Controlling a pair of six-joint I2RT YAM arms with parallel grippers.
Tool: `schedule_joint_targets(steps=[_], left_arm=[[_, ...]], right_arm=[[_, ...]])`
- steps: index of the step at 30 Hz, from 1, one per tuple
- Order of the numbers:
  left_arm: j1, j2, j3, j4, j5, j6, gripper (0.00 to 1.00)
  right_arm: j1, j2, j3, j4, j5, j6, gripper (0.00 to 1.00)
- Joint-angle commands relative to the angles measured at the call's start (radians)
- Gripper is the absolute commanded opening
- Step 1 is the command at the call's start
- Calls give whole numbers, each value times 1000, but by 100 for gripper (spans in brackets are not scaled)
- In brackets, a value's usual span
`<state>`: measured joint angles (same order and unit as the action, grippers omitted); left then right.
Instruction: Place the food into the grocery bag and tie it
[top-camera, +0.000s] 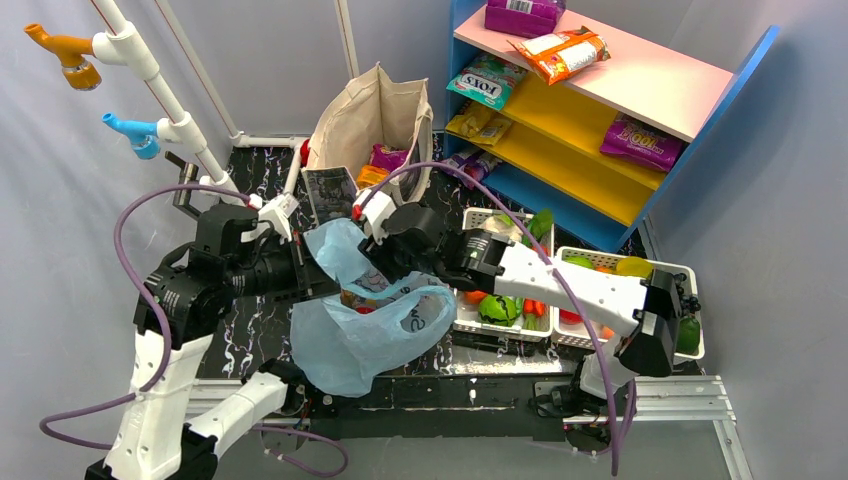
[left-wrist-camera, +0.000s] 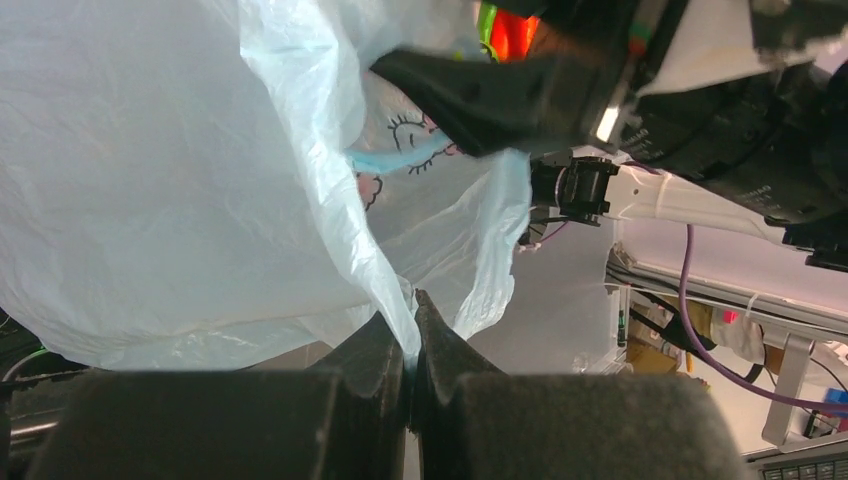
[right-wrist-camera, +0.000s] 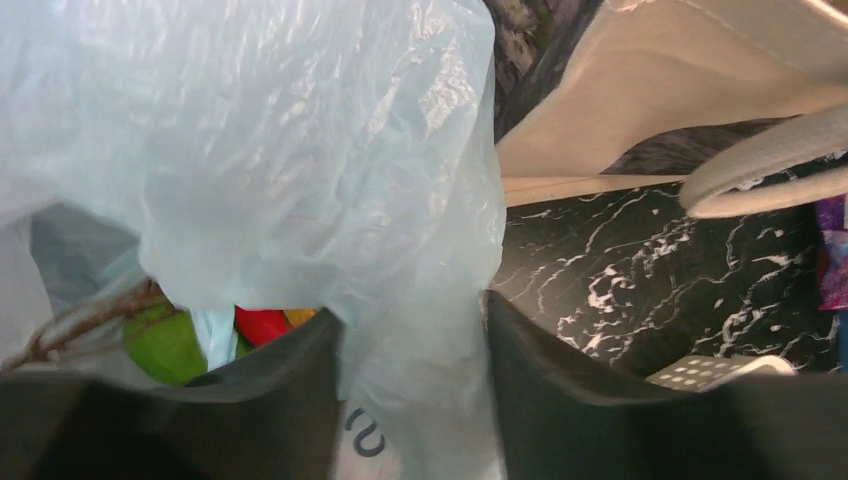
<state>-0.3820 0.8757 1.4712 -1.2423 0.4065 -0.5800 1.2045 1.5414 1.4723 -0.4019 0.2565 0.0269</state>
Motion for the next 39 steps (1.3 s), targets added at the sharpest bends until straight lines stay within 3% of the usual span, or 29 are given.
schedule_joint_targets(steps=[1,3,4,11,16,23,24,26,28,34,39], left_arm=[[-5,-31,-12,-51,-9,10,0],[-5,-50,-14,-85,-29,15,0],[-5,-63,-16,-103,-47,17,0],[-5,-152,-66,-187,-121,10,0],[-5,-132,-80,-179,-149,13,0],[-5,-72,-54,-96,-171,8,0],[-5,-59,-48,-80,-173,6,0],[-5,-30,-35,-51,-173,-1,0],[-5,6,-19,-30,-162,-6,0],[-5,45,-9,19,-140,-10,0],[-5,65,-10,33,-124,-11,0]], right_arm=[[-3,24,107,35,12,-54,41],[-7,27,150,20,41,-92,11],[-8,21,178,7,68,-109,1],[-22,-88,312,-14,30,-180,1],[-23,-106,364,-124,-63,-96,1],[-44,-86,411,-131,17,-89,1],[-56,-65,439,-140,24,-87,7],[-80,-12,524,-199,31,-78,34],[-93,38,612,-289,52,-73,48],[-119,-12,626,-402,60,6,54],[-162,-185,461,-440,227,171,55]])
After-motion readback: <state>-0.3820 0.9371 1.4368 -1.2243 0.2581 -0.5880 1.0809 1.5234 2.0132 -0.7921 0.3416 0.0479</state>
